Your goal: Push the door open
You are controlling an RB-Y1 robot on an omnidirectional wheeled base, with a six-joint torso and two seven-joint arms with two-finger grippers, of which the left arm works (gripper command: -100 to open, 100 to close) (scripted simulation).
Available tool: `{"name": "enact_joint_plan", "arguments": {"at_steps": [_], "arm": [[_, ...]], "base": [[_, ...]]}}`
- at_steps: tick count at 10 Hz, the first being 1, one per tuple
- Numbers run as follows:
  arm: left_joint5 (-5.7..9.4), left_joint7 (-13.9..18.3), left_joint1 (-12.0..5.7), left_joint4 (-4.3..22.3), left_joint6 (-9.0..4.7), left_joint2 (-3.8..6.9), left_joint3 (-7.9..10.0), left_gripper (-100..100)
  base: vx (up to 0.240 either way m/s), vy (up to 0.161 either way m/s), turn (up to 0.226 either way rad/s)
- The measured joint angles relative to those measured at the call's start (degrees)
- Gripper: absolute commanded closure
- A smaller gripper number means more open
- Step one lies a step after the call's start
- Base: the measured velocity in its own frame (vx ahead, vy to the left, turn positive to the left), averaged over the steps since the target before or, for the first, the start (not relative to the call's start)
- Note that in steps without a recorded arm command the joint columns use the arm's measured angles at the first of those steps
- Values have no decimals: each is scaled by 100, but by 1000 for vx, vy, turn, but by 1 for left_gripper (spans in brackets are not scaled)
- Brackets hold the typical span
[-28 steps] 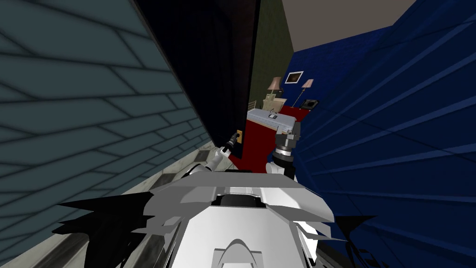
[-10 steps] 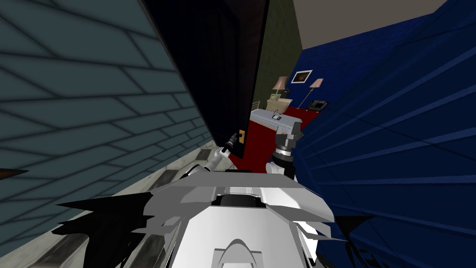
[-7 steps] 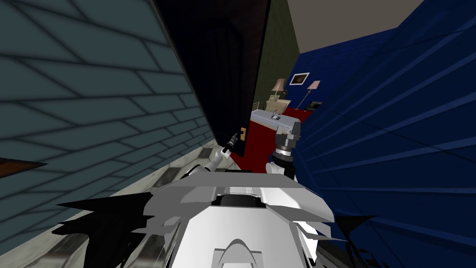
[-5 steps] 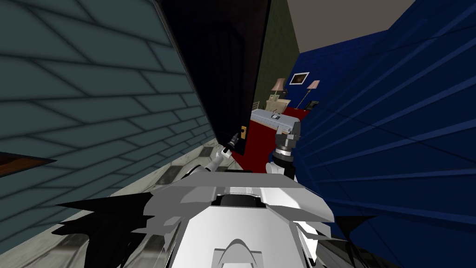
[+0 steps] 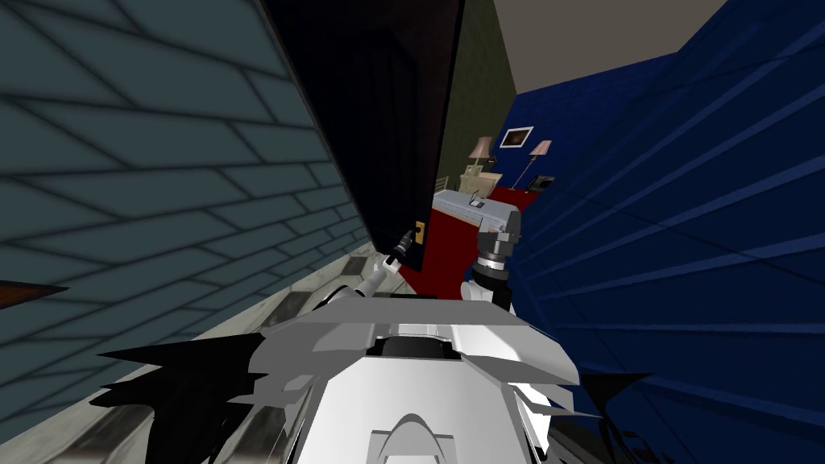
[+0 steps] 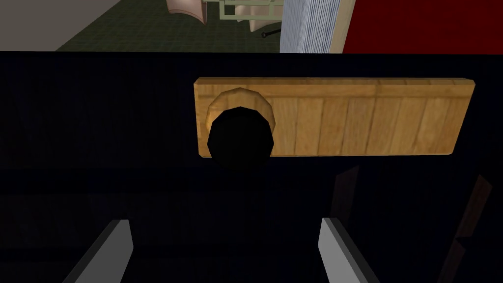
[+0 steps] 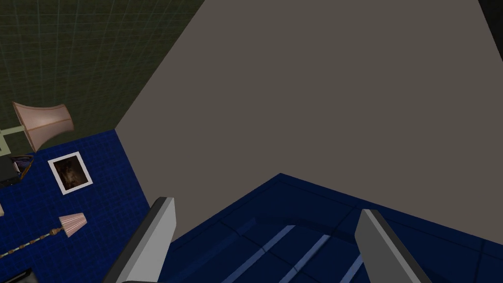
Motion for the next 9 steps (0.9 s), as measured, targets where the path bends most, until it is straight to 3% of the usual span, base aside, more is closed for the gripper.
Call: {"name": "enact_joint_plan", "arguments": {"at_steps": [3, 5, 6, 9], "arm": [[3, -28, 5, 4, -21, -7, 41, -100], [6, -57, -2, 32, -48, -67, 77, -100], [6, -60, -4, 33, -51, -72, 78, 100], [4, -58, -4, 35, -45, -68, 76, 100]], "base": [[191, -115, -25], [127, -84, -8], [-9, 4, 5], [-24, 16, -7]]}}
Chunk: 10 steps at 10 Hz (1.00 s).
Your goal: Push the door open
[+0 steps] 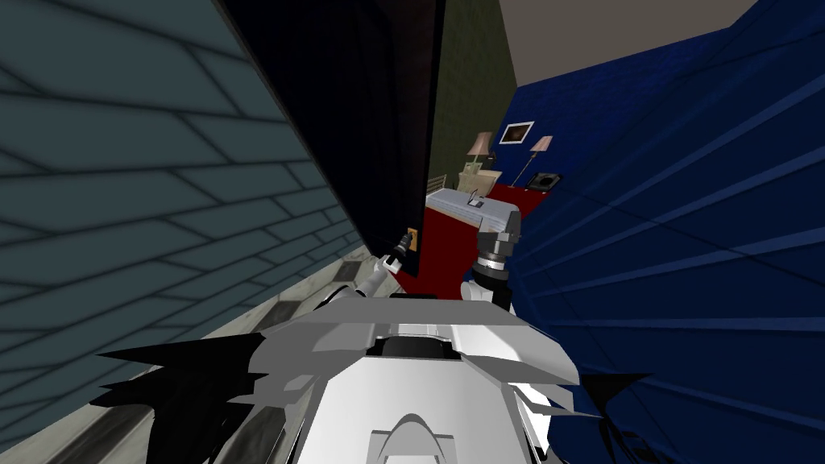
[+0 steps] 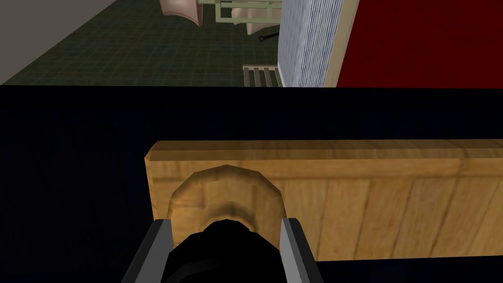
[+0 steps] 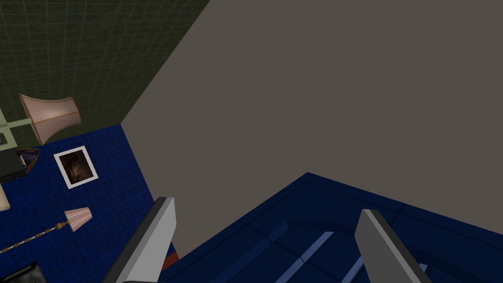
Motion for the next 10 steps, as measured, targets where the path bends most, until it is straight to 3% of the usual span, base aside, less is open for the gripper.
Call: {"name": "enact_joint_plan", "arguments": {"at_steps": [3, 4, 6, 7, 8, 10], "arm": [[-2, -2, 15, 10, 8, 0, -6, 100], [67, -84, -43, 191, -65, -22, 53, 100], [241, -282, -127, 339, -55, -3, 171, 100], [304, -383, -117, 329, -80, 6, 220, 100], [350, -463, -28, 149, -26, 40, 245, 100], [459, -612, -194, 411, -179, 19, 395, 100]], "base": [[20, -9, -10], [114, -65, -39], [137, -69, -28], [148, -47, -15], [90, -7, -3], [116, -5, 44]]}}
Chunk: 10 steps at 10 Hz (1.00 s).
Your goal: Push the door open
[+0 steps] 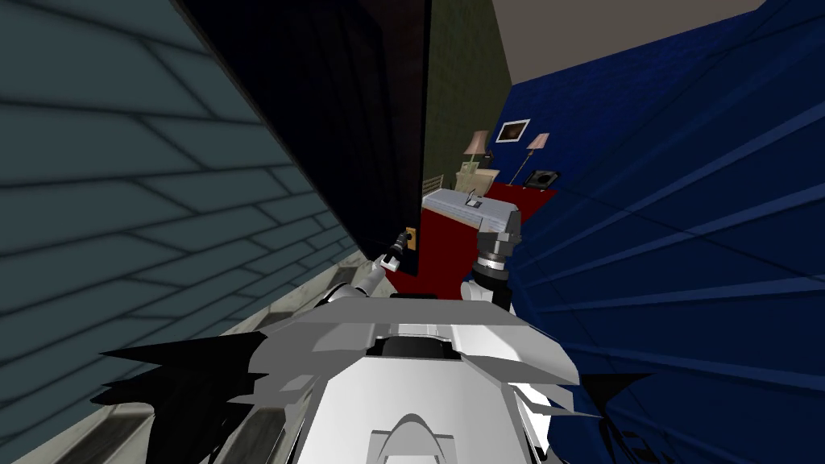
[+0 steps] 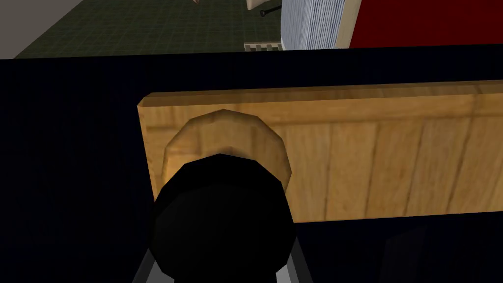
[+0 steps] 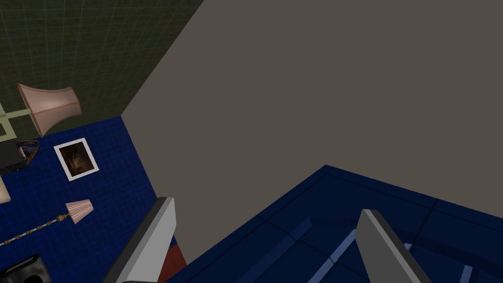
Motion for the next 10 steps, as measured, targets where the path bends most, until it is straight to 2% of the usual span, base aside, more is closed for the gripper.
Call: {"name": "enact_joint_plan", "arguments": {"at_steps": [1, 4, 7, 9, 10], "arm": [[82, -93, -9, -2, -26, 68, 93, -100], [104, -69, -16, -28, 52, 89, 84, -100], [121, -41, 6, -97, 147, 19, 70, -100], [136, -13, -55, 0, 136, -26, 70, -100], [131, -30, 1, -84, 160, 6, 75, -100]], "base": [[-106, 1, 63], [-245, 8, 20], [-223, -39, 33], [-9, -29, -15], [156, -104, -20]]}}
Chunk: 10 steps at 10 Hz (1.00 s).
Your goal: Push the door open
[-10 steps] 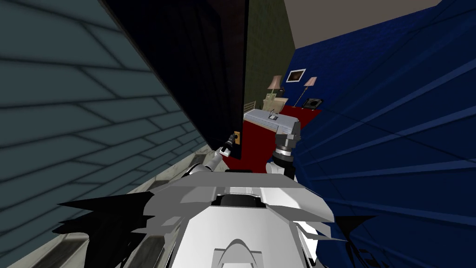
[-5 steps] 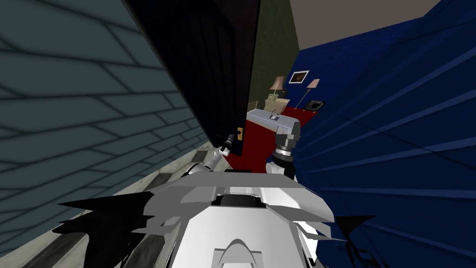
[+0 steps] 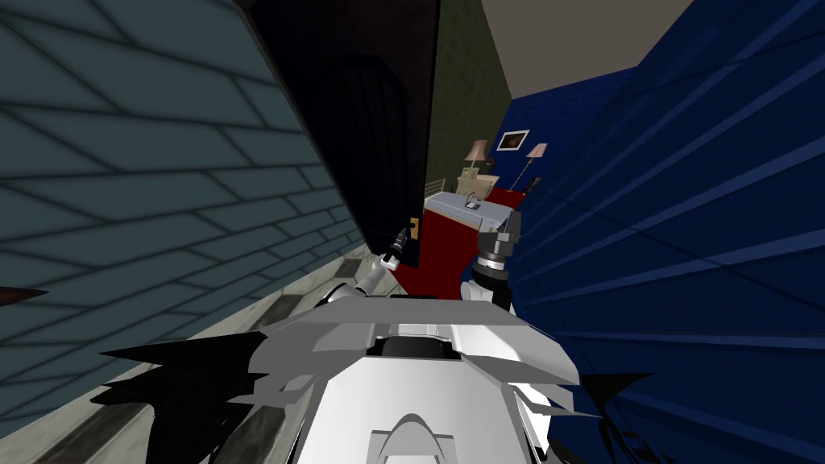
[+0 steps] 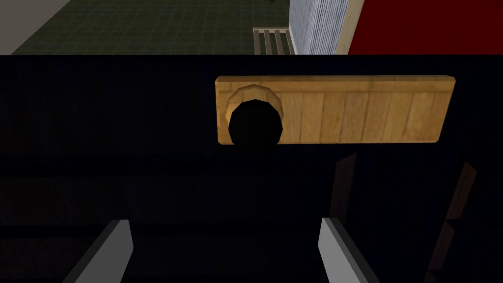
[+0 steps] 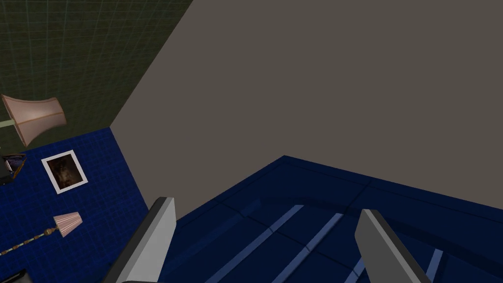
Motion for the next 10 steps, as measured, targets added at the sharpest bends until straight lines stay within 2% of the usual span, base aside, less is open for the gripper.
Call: {"name": "enact_joint_plan", "arguments": {"at_steps": [3, 7, 8, 10], "arm": [[7, -16, -56, 114, -79, 49, 40, -100], [7, -55, -39, 123, -134, -1, 87, -100], [7, -57, -41, 122, -136, -5, 88, 100], [9, -55, -52, 116, -139, 1, 92, 100]], "base": [[199, -73, -17], [161, -53, -14], [-10, 3, 4], [-26, 10, -4]]}}
